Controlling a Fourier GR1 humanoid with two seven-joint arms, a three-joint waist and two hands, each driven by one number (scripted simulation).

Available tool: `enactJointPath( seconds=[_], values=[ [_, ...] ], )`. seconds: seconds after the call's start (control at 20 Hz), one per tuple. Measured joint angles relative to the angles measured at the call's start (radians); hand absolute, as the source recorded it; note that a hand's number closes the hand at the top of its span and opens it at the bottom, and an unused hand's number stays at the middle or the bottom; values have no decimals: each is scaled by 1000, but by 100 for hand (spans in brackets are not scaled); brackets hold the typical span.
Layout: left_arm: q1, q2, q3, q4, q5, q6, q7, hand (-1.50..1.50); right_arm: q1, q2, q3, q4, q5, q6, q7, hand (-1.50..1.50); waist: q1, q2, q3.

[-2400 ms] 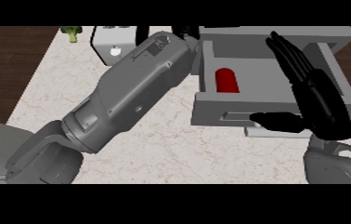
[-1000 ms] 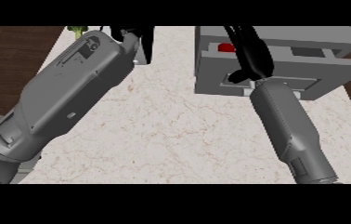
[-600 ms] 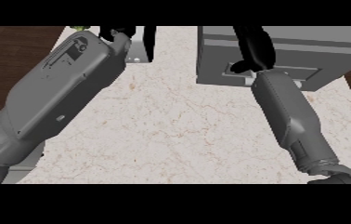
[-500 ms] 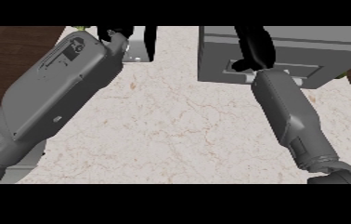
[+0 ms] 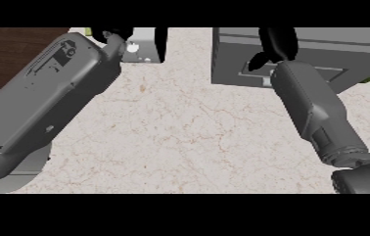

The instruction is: Pick up the can, place it into the drawer and close the drawer

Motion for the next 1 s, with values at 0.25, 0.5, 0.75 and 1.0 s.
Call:
enactJointPath(
  seconds=[0.25, 0.5, 0.75, 1.0],
  values=[
    [20, 13, -4, -34, -11, -1, 15, -150, -53, -24, -7, 63, 9, 32, 15, -150, 10, 11, 7],
    [17, 21, -2, -56, -16, 2, 38, -150, -85, -21, -51, 102, -40, 100, -60, -150, 11, 14, 11],
    [32, 30, 0, -79, -16, -3, 47, -150, -96, -20, -182, 107, -180, 185, -182, -150, 7, 13, 11],
    [42, 34, -5, -100, -25, 13, 60, -150, -107, -13, -313, 104, -319, 262, -270, -150, 1, 10, 11]
  ],
)
